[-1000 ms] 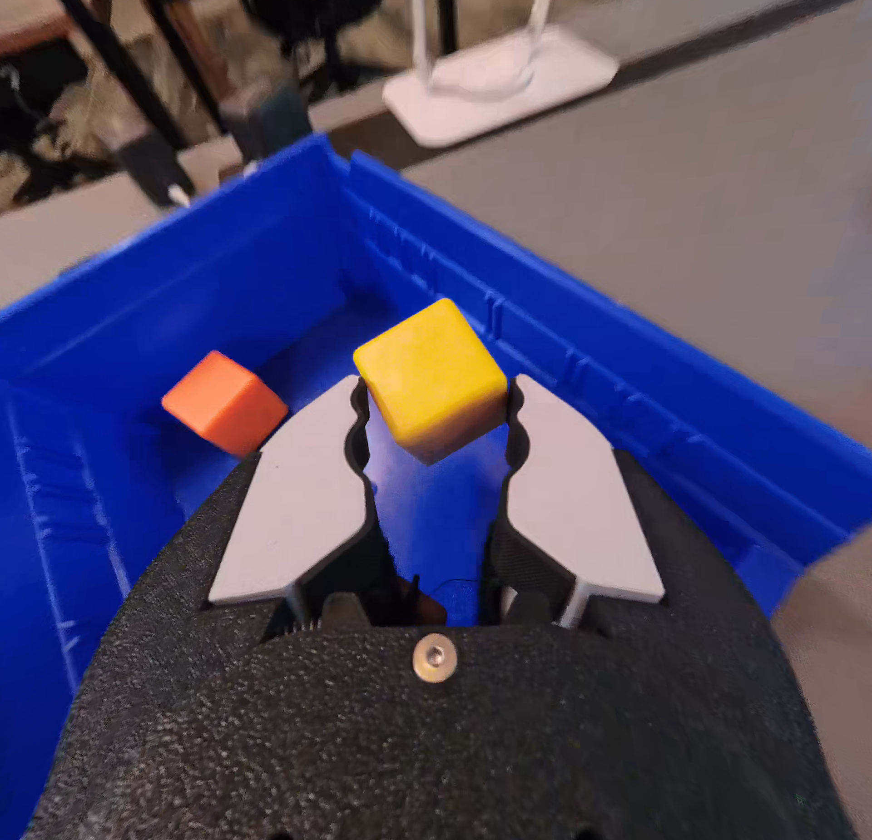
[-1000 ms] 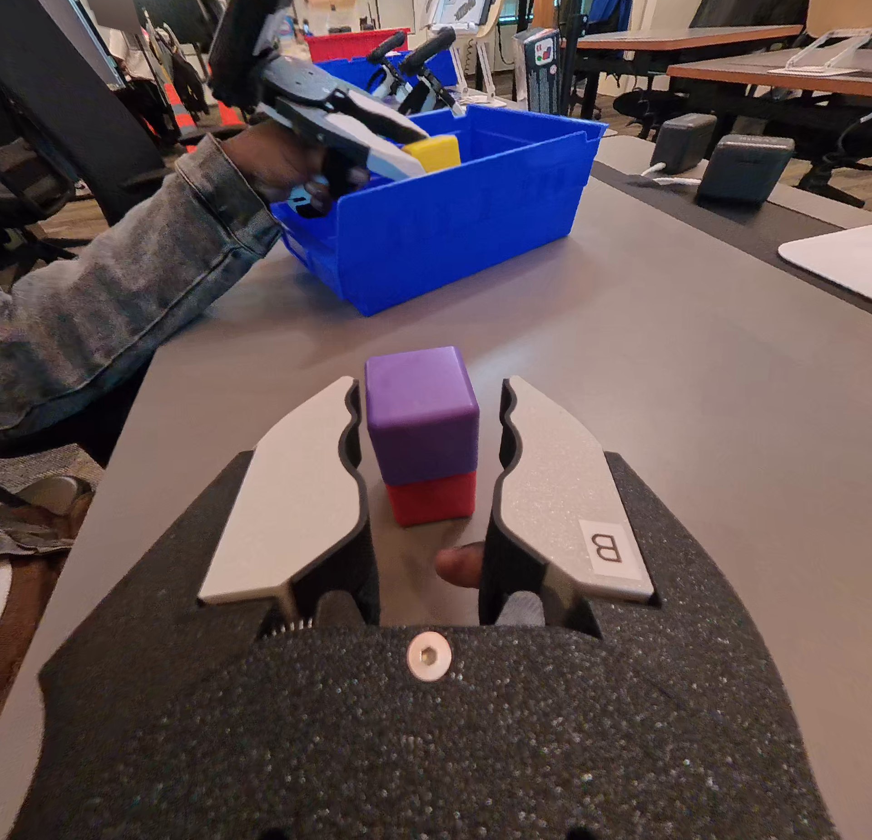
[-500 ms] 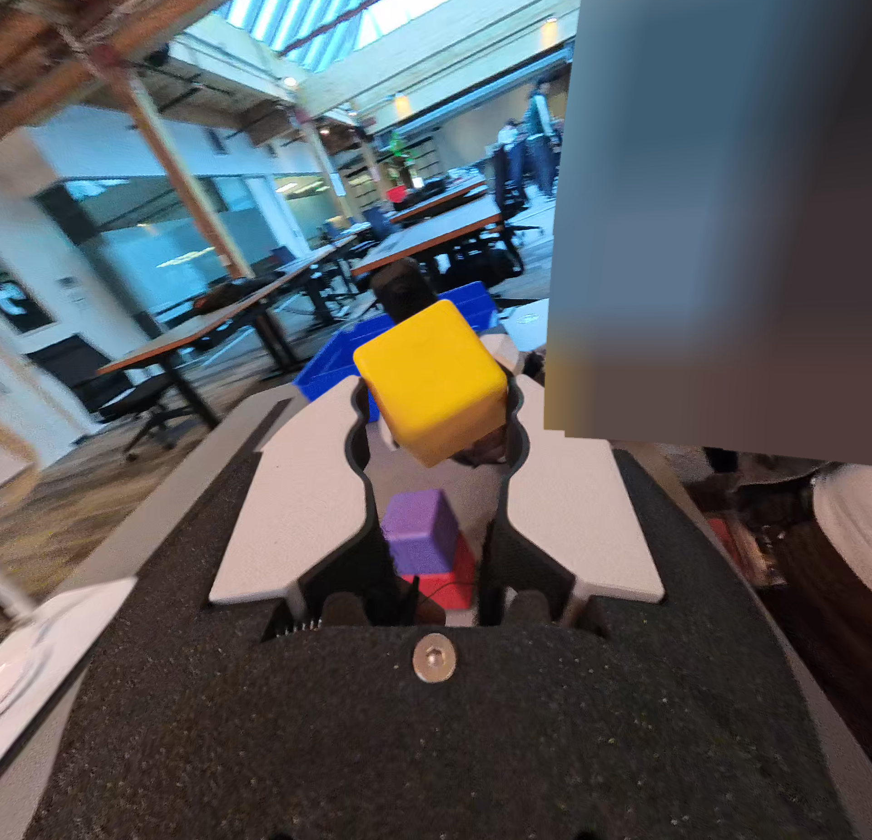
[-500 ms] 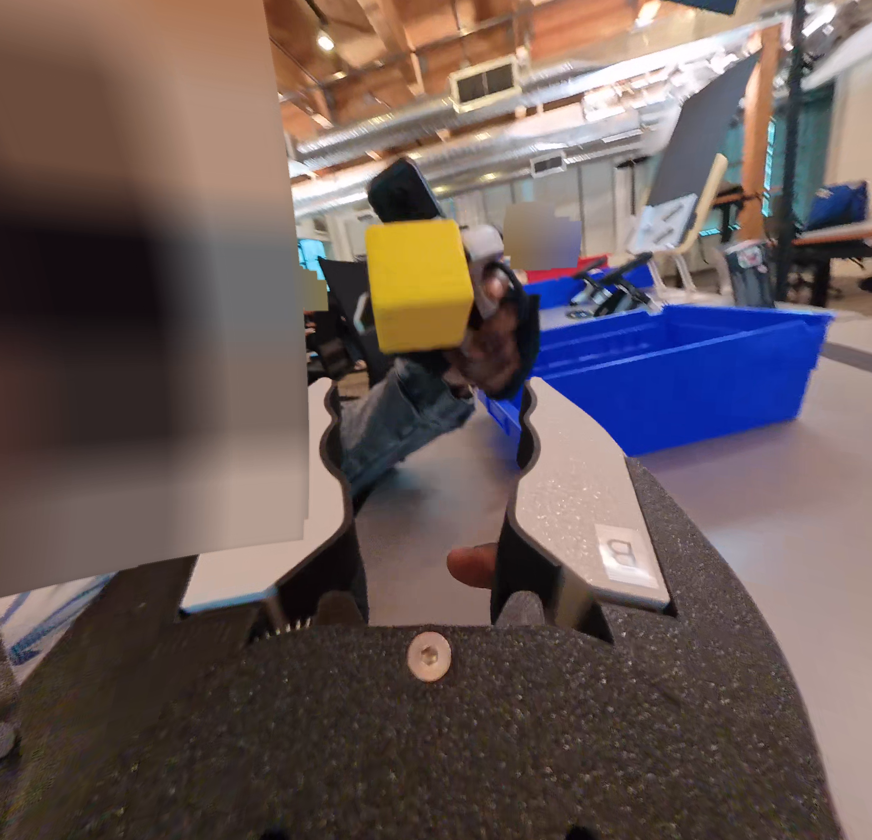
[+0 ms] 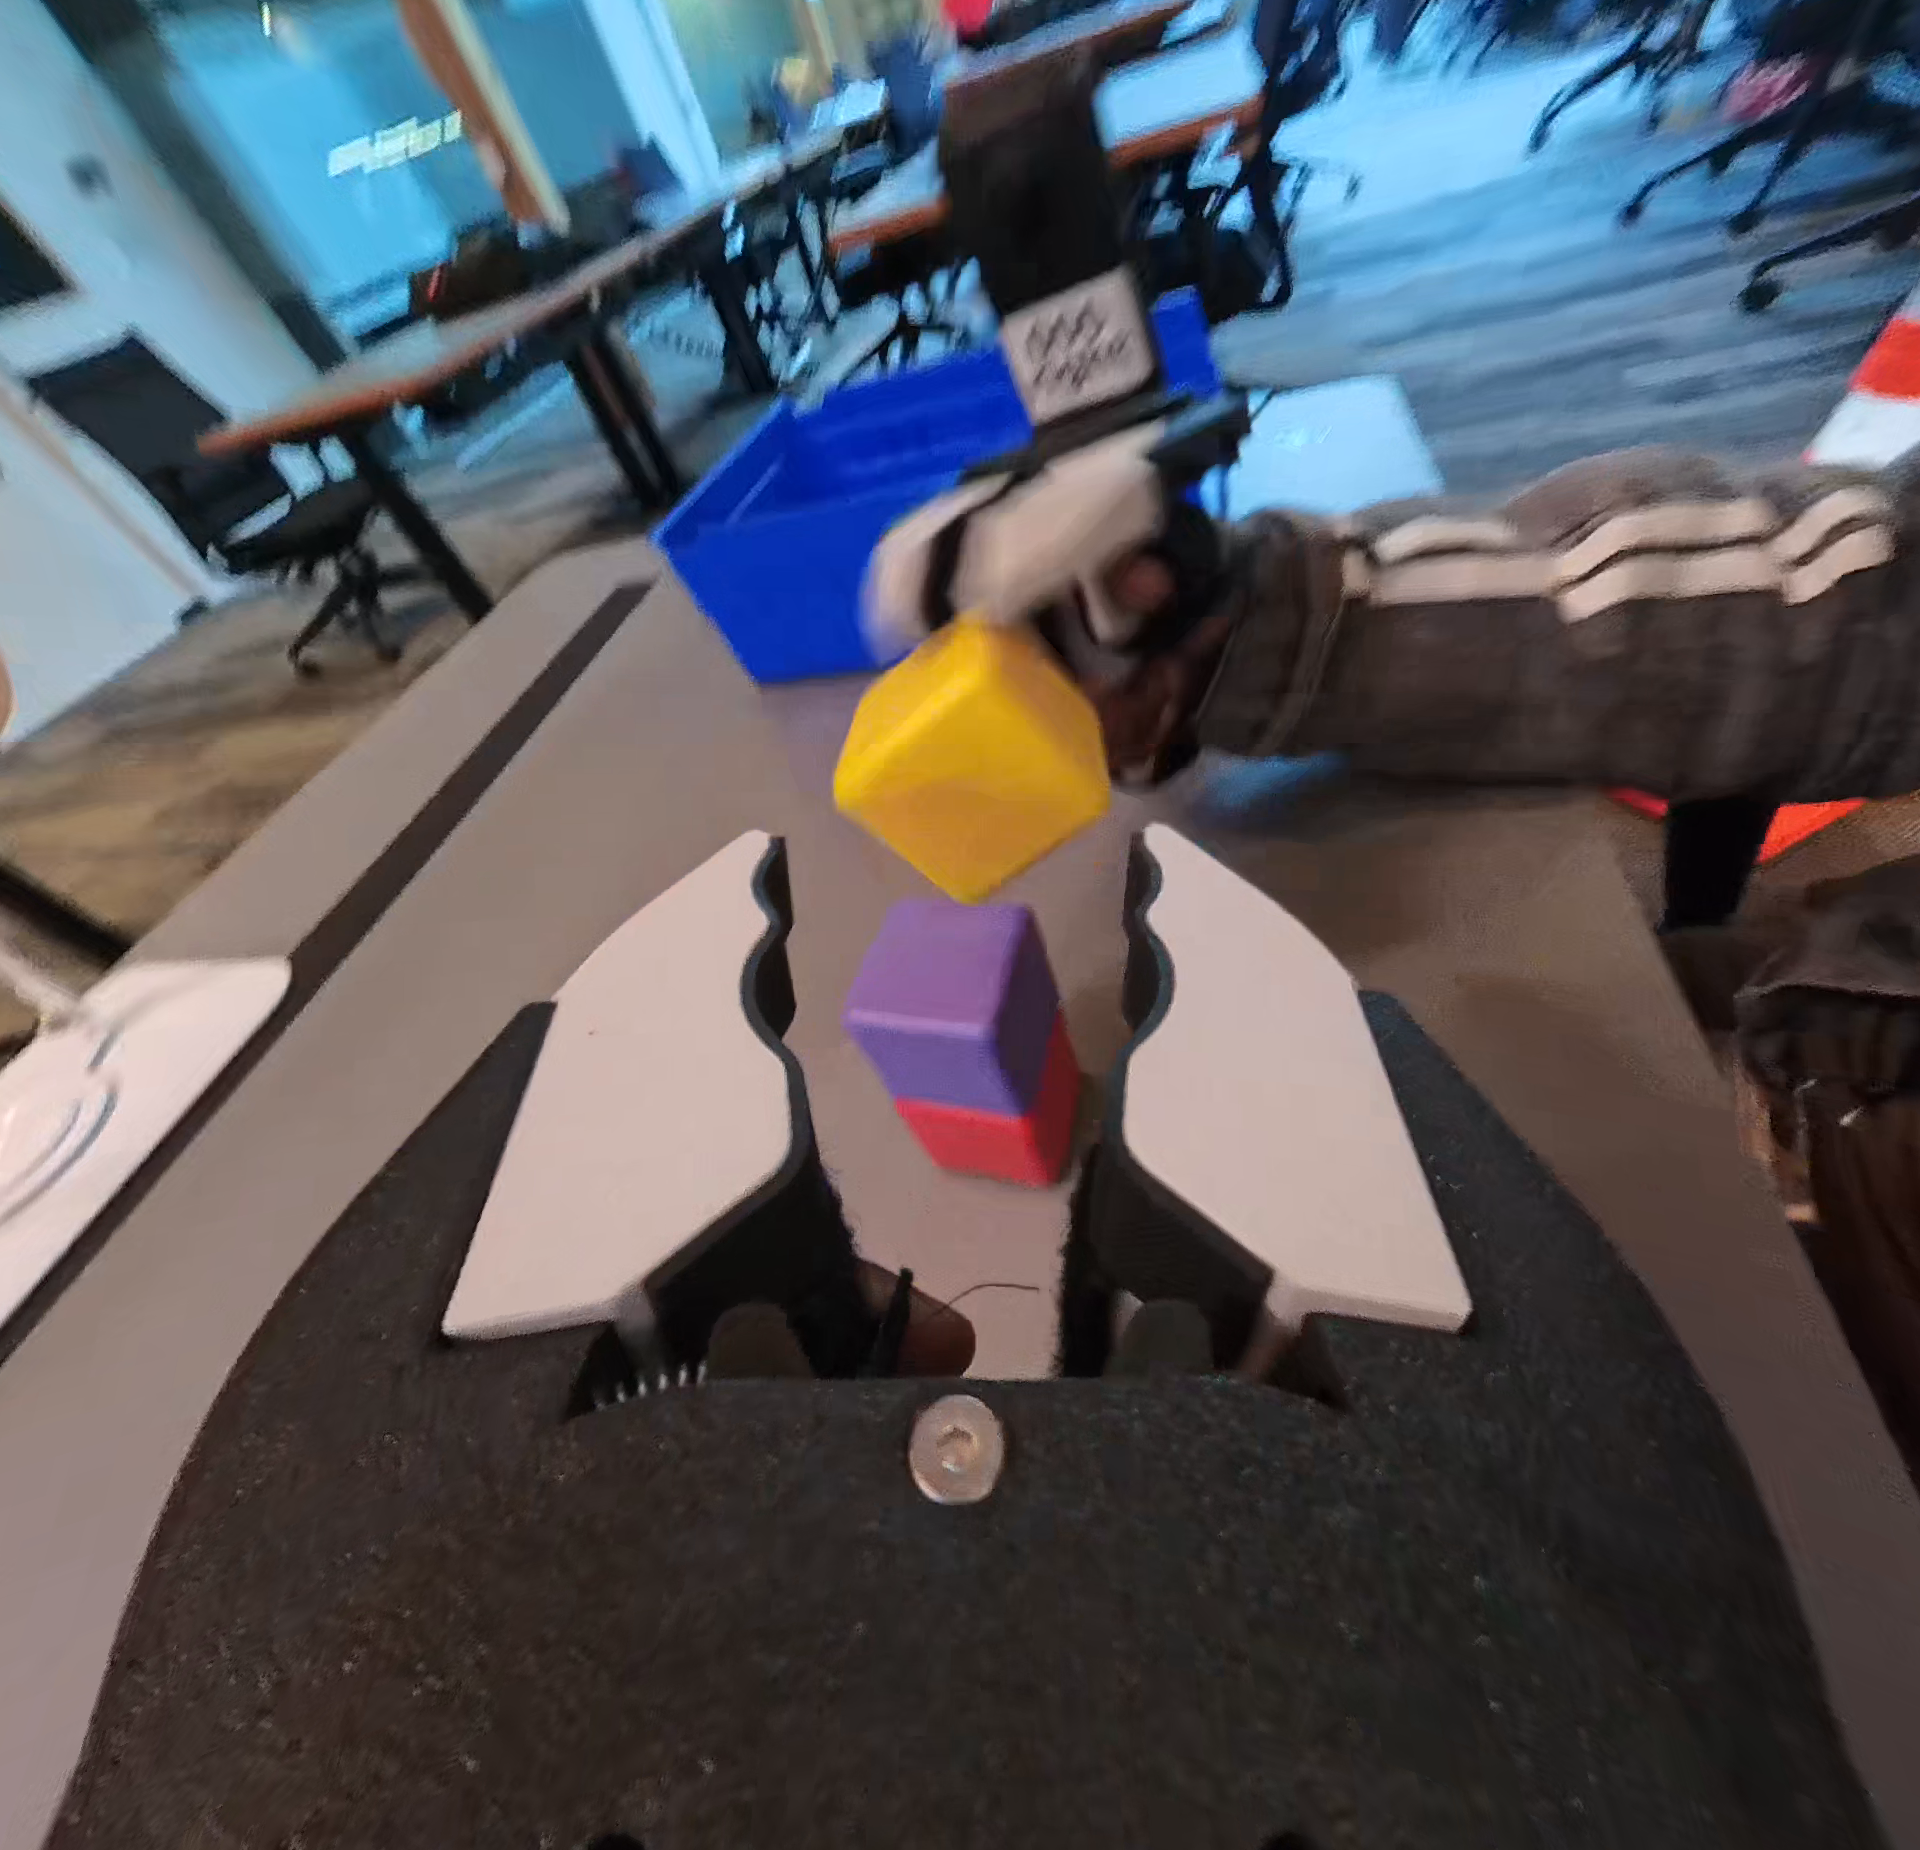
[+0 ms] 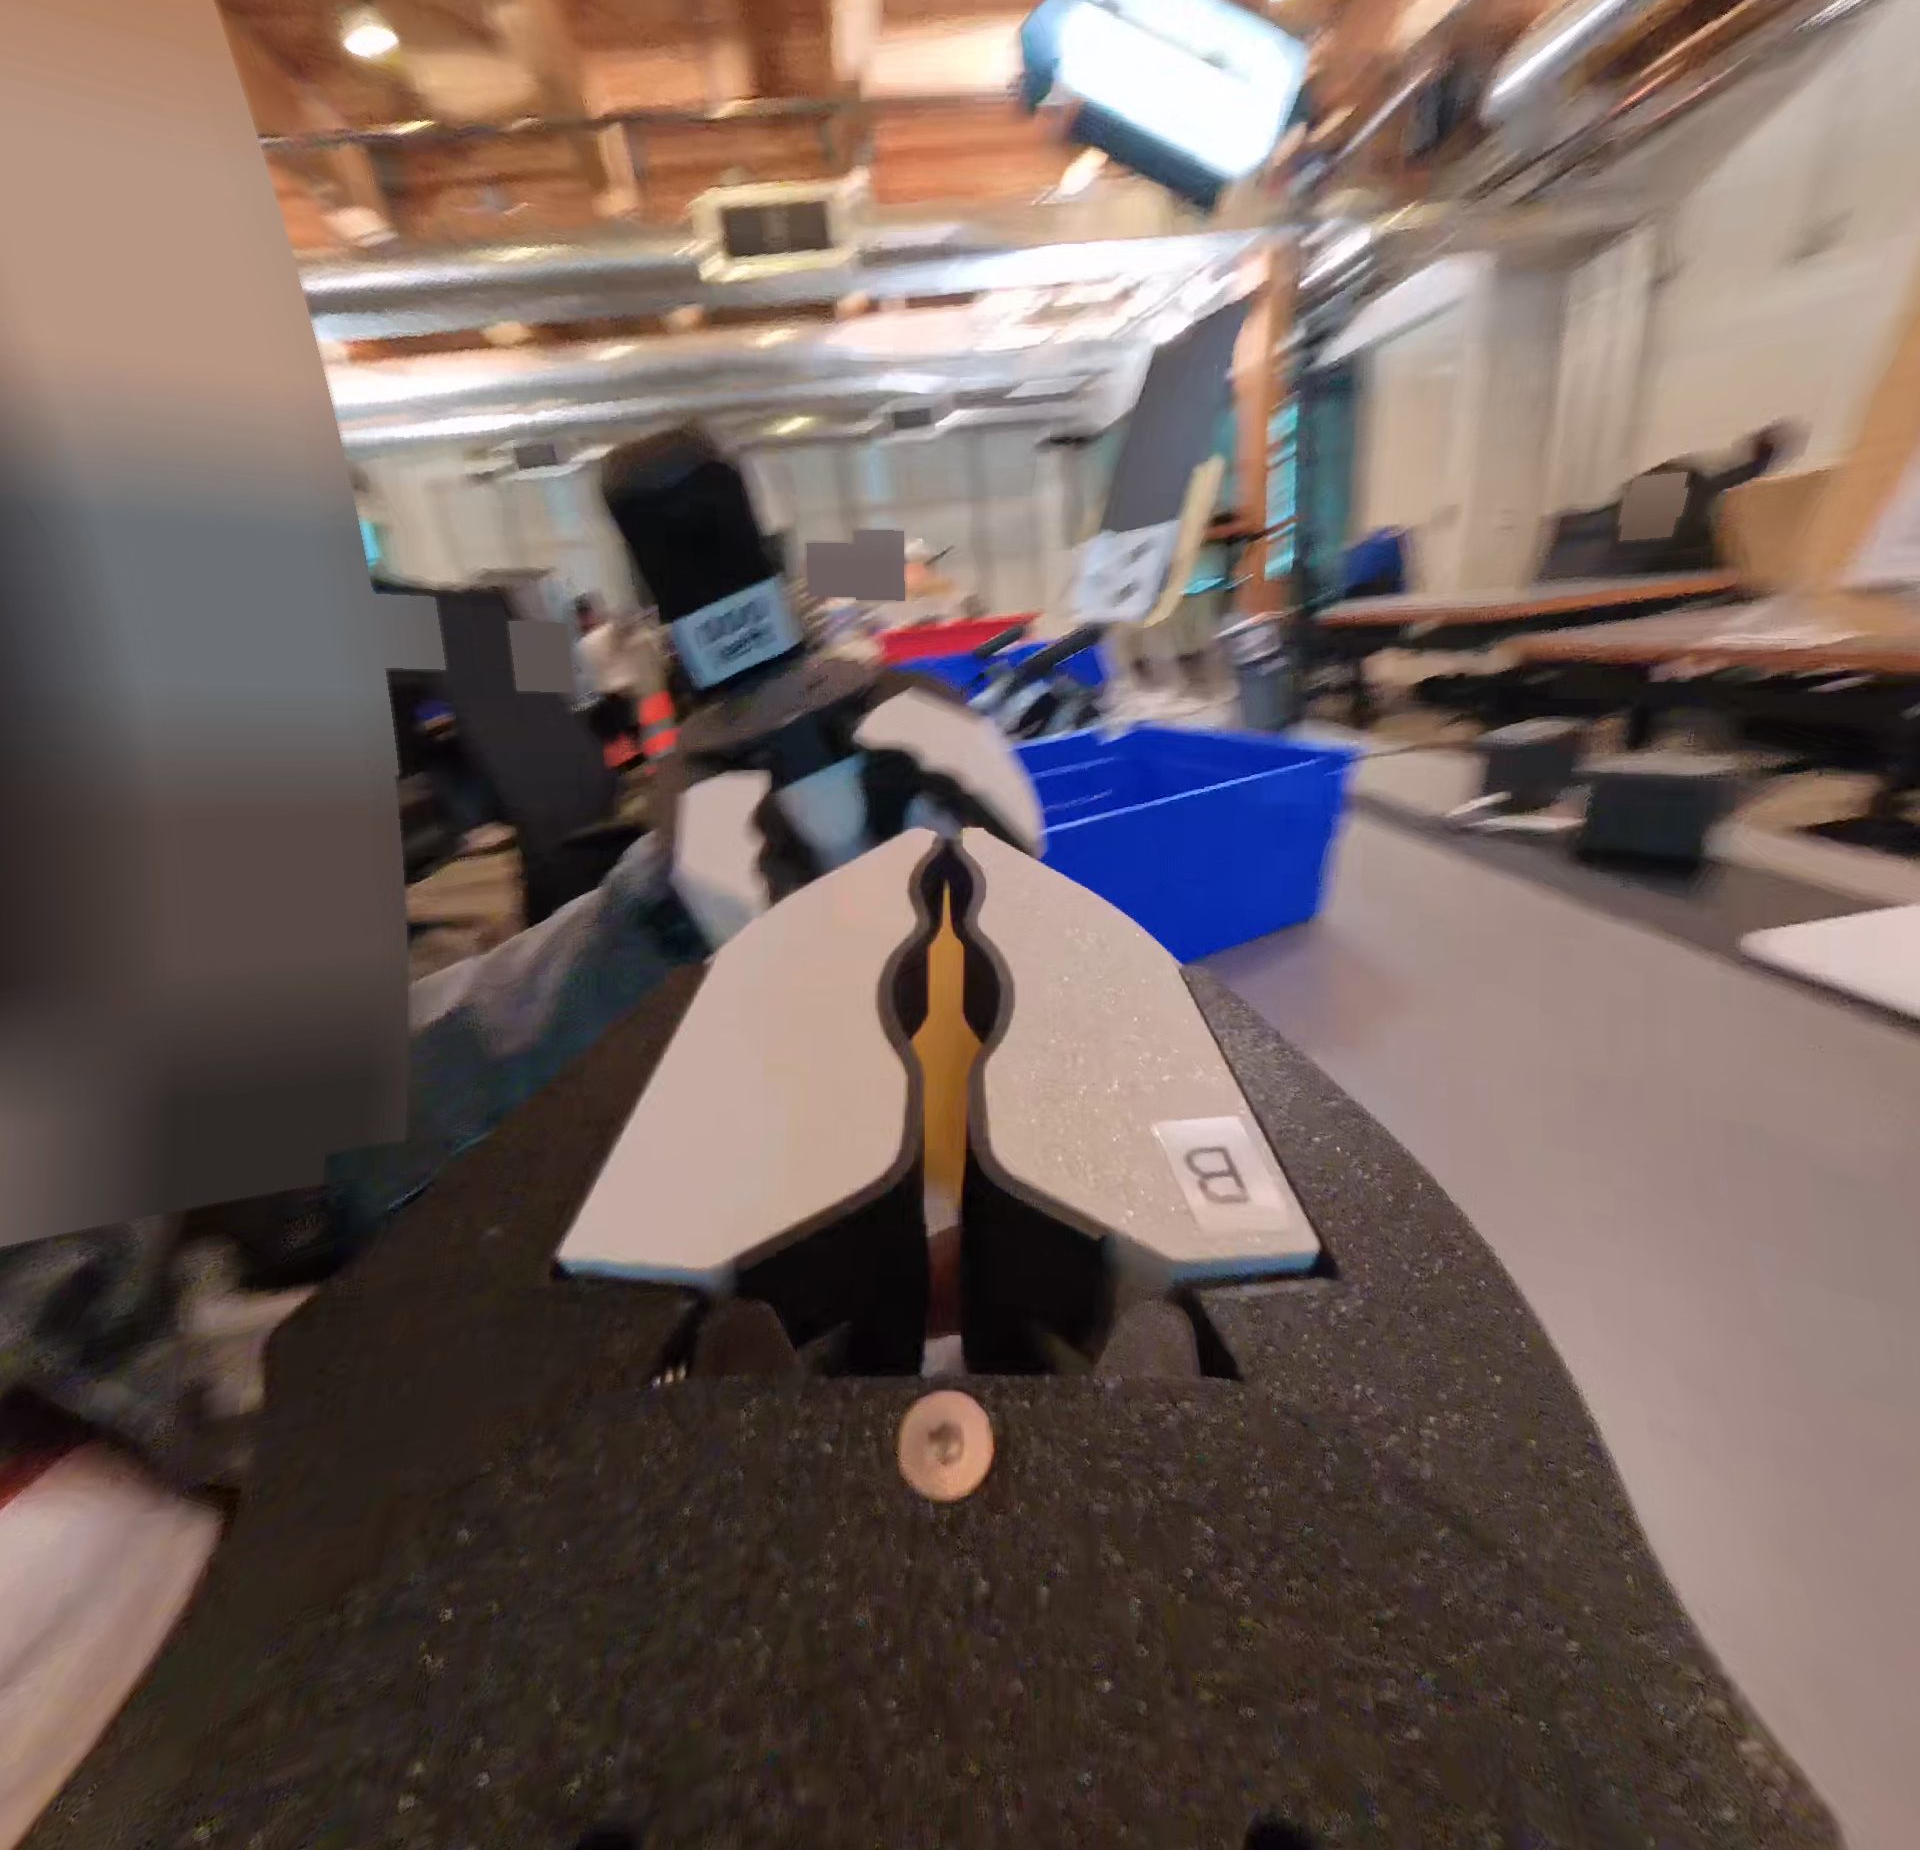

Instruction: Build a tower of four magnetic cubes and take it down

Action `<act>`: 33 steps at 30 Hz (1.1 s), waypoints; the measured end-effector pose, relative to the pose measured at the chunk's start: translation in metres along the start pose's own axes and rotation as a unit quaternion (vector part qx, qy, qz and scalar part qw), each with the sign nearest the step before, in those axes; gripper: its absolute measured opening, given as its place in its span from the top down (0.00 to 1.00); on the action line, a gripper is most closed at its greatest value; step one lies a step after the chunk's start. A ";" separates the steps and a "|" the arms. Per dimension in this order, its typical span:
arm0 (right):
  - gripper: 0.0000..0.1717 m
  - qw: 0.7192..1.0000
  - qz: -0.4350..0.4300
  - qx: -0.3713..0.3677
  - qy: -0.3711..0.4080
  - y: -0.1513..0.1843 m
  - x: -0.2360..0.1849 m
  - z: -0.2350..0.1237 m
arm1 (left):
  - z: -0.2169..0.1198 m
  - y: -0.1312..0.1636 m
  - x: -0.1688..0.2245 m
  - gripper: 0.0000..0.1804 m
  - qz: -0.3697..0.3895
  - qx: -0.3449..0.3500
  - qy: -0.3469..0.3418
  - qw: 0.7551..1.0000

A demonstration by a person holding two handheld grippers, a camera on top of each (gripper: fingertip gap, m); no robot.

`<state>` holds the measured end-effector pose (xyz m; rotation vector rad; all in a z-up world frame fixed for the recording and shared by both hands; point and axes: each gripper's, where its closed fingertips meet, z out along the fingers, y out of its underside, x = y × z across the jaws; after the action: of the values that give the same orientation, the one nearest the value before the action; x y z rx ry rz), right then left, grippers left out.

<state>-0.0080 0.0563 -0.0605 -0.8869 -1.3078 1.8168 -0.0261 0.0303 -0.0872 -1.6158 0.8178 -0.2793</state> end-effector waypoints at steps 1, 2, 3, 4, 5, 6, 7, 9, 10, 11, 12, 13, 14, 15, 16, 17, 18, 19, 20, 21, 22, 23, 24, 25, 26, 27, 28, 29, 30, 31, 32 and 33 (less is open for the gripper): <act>1.00 0.999 -0.016 0.017 0.026 -0.006 0.007 -0.005 | 0.000 0.006 -0.002 0.63 -0.004 -0.018 -0.005 1.000; 1.00 0.999 -0.022 0.027 0.032 -0.011 0.008 -0.009 | 0.002 0.008 -0.003 0.65 -0.012 -0.022 -0.004 1.000; 1.00 0.999 -0.020 0.029 0.035 -0.012 0.009 -0.011 | 0.005 0.007 -0.003 0.67 -0.029 -0.017 -0.003 0.999; 1.00 0.998 -0.017 0.012 0.051 -0.007 0.015 -0.011 | 0.009 0.009 -0.002 0.69 -0.052 -0.021 0.005 0.998; 1.00 0.997 -0.023 -0.016 0.076 0.000 0.025 -0.013 | 0.012 0.016 -0.001 0.72 -0.064 -0.045 0.013 0.997; 1.00 0.994 -0.029 -0.028 0.100 0.003 0.033 -0.018 | 0.014 0.025 -0.003 0.72 -0.067 -0.070 0.007 0.995; 0.99 0.993 -0.025 -0.017 0.112 -0.001 0.038 -0.023 | 0.015 0.031 -0.004 0.73 -0.066 -0.086 0.001 0.994; 0.91 0.993 0.008 0.027 0.115 -0.013 0.043 -0.034 | 0.015 0.034 -0.003 0.73 -0.058 -0.091 0.002 0.994; 0.86 0.990 0.025 0.039 0.131 -0.016 0.050 -0.039 | 0.015 0.032 -0.003 0.72 -0.055 -0.086 0.000 0.995; 0.79 0.986 0.040 0.044 0.155 -0.016 0.058 -0.043 | 0.016 0.030 -0.004 0.71 -0.056 -0.081 -0.005 0.995; 0.72 0.981 0.050 0.047 0.180 -0.015 0.067 -0.047 | 0.016 0.029 -0.005 0.71 -0.057 -0.075 -0.005 0.996; 0.69 0.976 0.057 0.046 0.206 -0.013 0.074 -0.050 | 0.016 0.028 -0.004 0.71 -0.056 -0.072 -0.003 0.996; 0.68 0.970 0.060 0.039 0.232 -0.009 0.082 -0.054 | 0.016 0.028 -0.004 0.71 -0.052 -0.071 -0.003 0.996; 0.64 0.965 0.060 0.031 0.254 -0.006 0.088 -0.057 | 0.015 0.028 -0.005 0.71 -0.046 -0.071 -0.005 0.996; 0.61 0.961 0.055 0.025 0.269 -0.005 0.092 -0.059 | 0.014 0.029 -0.006 0.71 -0.040 -0.071 -0.009 0.997; 0.61 0.957 0.048 0.020 0.286 -0.004 0.096 -0.062 | 0.013 0.029 -0.009 0.70 -0.035 -0.071 -0.018 0.997; 0.61 0.950 0.040 0.012 0.309 -0.002 0.101 -0.065 | 0.011 0.027 -0.012 0.70 -0.031 -0.066 -0.028 0.997; 0.59 0.944 0.031 0.002 0.329 0.001 0.105 -0.069 | 0.009 0.024 -0.015 0.70 -0.030 -0.057 -0.035 0.997; 0.58 0.939 0.023 -0.008 0.342 0.003 0.108 -0.071 | 0.006 0.020 -0.017 0.71 -0.031 -0.043 -0.040 0.998; 0.57 0.935 0.018 -0.019 0.355 0.007 0.111 -0.072 | 0.004 0.015 -0.018 0.71 -0.031 -0.030 -0.043 0.998; 0.56 0.929 0.016 -0.031 0.369 0.011 0.115 -0.074 | 0.002 0.012 -0.020 0.71 -0.031 -0.019 -0.048 0.998; 0.54 0.921 0.014 -0.046 0.387 0.016 0.120 -0.076 | 0.000 0.010 -0.022 0.70 -0.029 -0.013 -0.056 0.998; 0.52 0.910 0.010 -0.064 0.410 0.023 0.127 -0.080 | -0.003 0.009 -0.025 0.70 -0.027 -0.009 -0.065 0.998; 0.49 0.898 0.005 -0.085 0.432 0.030 0.133 -0.084 | -0.005 0.007 -0.027 0.70 -0.026 -0.004 -0.071 0.997; 0.49 0.887 -0.001 -0.104 0.451 0.037 0.140 -0.088 | -0.006 0.005 -0.028 0.70 -0.027 0.003 -0.073 0.997; 0.48 0.876 -0.007 -0.118 0.468 0.043 0.148 -0.091 | -0.008 0.002 -0.029 0.70 -0.031 0.013 -0.074 0.997; 0.48 0.865 -0.013 -0.131 0.485 0.048 0.157 -0.095 | -0.009 0.000 -0.030 0.69 -0.035 0.021 -0.076 0.996; 0.47 0.854 -0.015 -0.146 0.498 0.055 0.167 -0.098 | -0.011 -0.002 -0.031 0.69 -0.039 0.028 -0.078 0.996; 0.45 0.844 -0.005 -0.167 0.509 0.062 0.177 -0.102 | -0.012 -0.005 -0.031 0.69 -0.041 0.035 -0.077 0.996; 0.43 0.835 0.006 -0.179 0.520 0.065 0.187 -0.105 | -0.014 -0.007 -0.030 0.69 -0.041 0.041 -0.075 0.996; 0.43 0.828 0.013 -0.175 0.532 0.064 0.198 -0.108 | -0.016 -0.010 -0.029 0.69 -0.039 0.045 -0.072 0.996; 0.43 0.822 0.014 -0.165 0.545 0.060 0.210 -0.112 | -0.018 -0.014 -0.027 0.69 -0.035 0.049 -0.069 0.996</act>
<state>-0.0288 0.2741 -0.1716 -1.7671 -0.8026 0.7556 -0.0515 0.0340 -0.0632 -1.5555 0.6334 -0.2500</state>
